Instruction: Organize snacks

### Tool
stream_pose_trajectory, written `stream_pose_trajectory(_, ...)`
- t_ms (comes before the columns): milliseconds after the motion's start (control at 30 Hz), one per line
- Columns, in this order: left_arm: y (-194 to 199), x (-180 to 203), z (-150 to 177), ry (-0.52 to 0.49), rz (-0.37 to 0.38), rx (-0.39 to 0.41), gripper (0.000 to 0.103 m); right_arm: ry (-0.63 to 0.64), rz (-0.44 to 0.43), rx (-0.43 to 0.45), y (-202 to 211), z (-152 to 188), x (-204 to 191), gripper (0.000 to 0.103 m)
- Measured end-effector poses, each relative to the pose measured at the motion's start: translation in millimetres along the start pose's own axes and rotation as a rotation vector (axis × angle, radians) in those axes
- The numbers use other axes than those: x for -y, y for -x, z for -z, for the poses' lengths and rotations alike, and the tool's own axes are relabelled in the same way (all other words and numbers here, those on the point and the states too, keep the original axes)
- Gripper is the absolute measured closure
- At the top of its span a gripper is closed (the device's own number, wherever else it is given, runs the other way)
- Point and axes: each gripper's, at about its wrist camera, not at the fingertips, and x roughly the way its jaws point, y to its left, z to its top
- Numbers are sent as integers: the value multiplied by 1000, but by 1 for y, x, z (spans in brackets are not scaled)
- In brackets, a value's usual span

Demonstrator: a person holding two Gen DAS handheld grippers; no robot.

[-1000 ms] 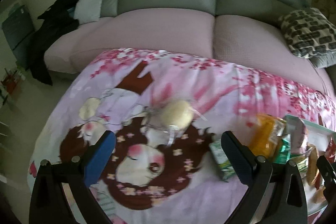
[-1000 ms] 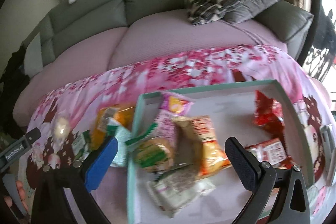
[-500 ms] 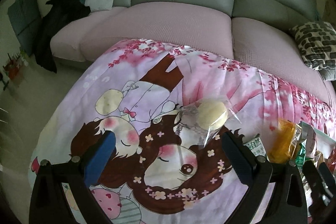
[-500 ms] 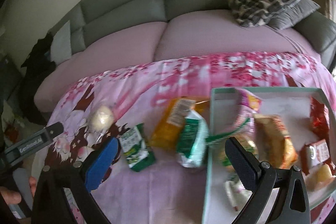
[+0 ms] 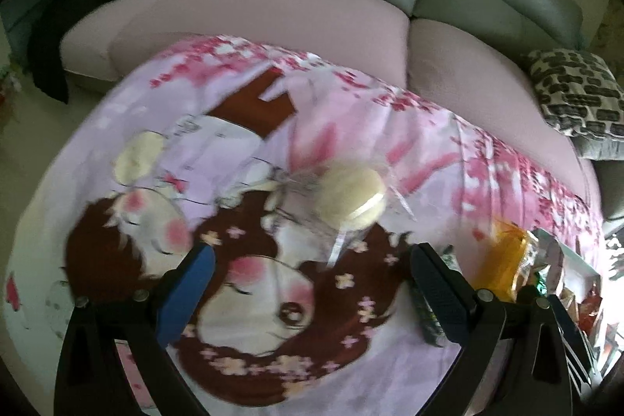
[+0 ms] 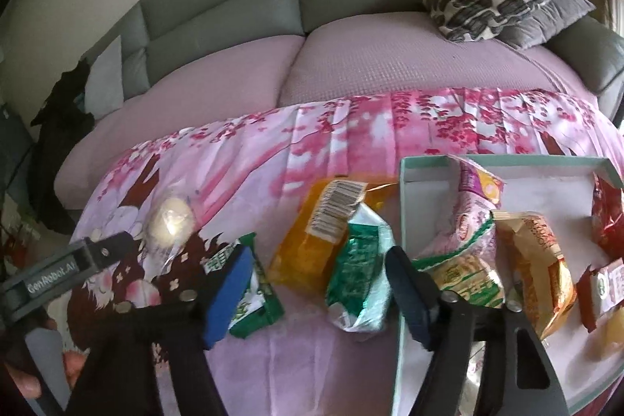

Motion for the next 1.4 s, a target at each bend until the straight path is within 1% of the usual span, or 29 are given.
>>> stream_pose_trajectory(33,-3,5,0,-11,13,-11,3,5,6,-3,0,0,1,32)
stream_pose_trajectory(100,-8,13,1,-33,19,-29,3,2,5,-10,-2,1,4,38)
stream_pose_trajectory(200,-18,26,3,-55,69,-63,3,-35,-18,-21,-4,0,12,42)
stream_pose_trajectory(433,-40,54,8,-70,134,-126,3,-11,12,-41,-7,0,16,50)
stream_pose_trajectory(500,-45,60,11,-77,149,-147,5,-11,10,-50,-7,0,18,51)
stream_pose_trajectory(567,-51,66,14,-89,149,-166,14,-14,10,-53,-7,0,20,53)
stream_pose_trajectory(633,-55,70,16,-92,149,-183,20,-16,10,-58,-7,0,22,54)
stream_pose_trajectory(700,-58,73,17,-88,162,-198,20,-18,13,-60,-7,0,22,56)
stream_pose_trajectory(900,-59,83,21,-124,142,-212,21,3,24,-73,-9,1,18,62)
stream_pose_trajectory(967,-58,85,22,-139,130,-212,30,11,23,-71,-8,1,15,62)
stream_pose_trajectory(1033,-58,83,22,-138,135,-213,31,18,22,-64,-5,0,14,62)
stream_pose_trajectory(1133,-57,80,22,-140,130,-214,36,36,24,-55,-1,-1,10,62)
stream_pose_trajectory(1267,-61,78,20,-163,63,-207,44,65,32,-58,-3,0,4,62)
stream_pose_trajectory(1333,-62,73,19,-159,50,-207,45,70,47,-66,-5,1,4,62)
stream_pose_trajectory(1400,-62,69,18,-152,54,-208,45,75,56,-72,-8,2,5,64)
